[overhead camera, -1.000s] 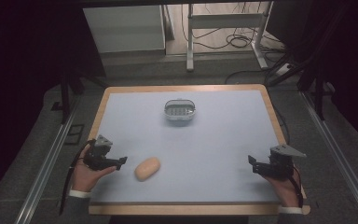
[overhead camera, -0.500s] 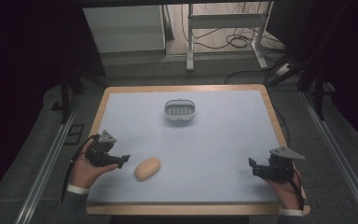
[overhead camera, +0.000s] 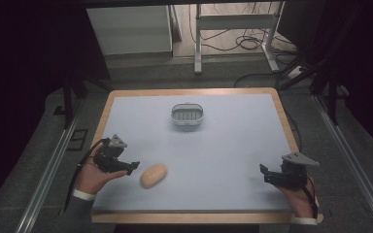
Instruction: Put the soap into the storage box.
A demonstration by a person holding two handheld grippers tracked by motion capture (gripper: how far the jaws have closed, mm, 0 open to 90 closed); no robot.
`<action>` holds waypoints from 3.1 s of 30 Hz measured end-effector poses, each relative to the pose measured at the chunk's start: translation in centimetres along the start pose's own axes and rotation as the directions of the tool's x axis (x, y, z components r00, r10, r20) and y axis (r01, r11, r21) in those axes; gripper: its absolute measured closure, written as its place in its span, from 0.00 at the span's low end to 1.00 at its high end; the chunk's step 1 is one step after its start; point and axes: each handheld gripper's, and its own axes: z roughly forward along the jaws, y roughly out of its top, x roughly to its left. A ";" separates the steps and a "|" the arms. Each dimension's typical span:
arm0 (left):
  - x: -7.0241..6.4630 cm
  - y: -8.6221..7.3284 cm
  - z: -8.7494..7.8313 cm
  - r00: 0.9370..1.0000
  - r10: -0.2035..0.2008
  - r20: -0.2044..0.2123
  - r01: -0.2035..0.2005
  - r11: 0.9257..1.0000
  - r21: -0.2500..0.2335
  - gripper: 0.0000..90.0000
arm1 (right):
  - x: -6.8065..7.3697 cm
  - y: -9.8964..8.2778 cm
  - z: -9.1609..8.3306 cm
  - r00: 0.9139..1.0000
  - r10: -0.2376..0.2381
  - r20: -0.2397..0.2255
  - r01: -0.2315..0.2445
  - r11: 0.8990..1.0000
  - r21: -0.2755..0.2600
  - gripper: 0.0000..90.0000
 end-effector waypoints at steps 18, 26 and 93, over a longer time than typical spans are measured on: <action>-0.9 1.1 0.8 0.998 0.039 0.044 -0.040 0.999 0.028 0.22 | 0.4 0.0 0.0 1.000 -0.008 0.000 0.008 1.000 0.005 0.09; -1.6 1.3 1.4 0.996 0.050 0.076 -0.054 0.997 0.056 0.22 | 0.4 -0.2 0.2 1.000 -0.011 0.004 0.011 1.000 0.015 0.09; -5.5 1.6 6.3 0.982 0.109 0.153 -0.140 0.967 0.211 0.36 | 0.2 -0.5 0.4 1.000 -0.009 0.026 0.008 0.999 0.038 0.09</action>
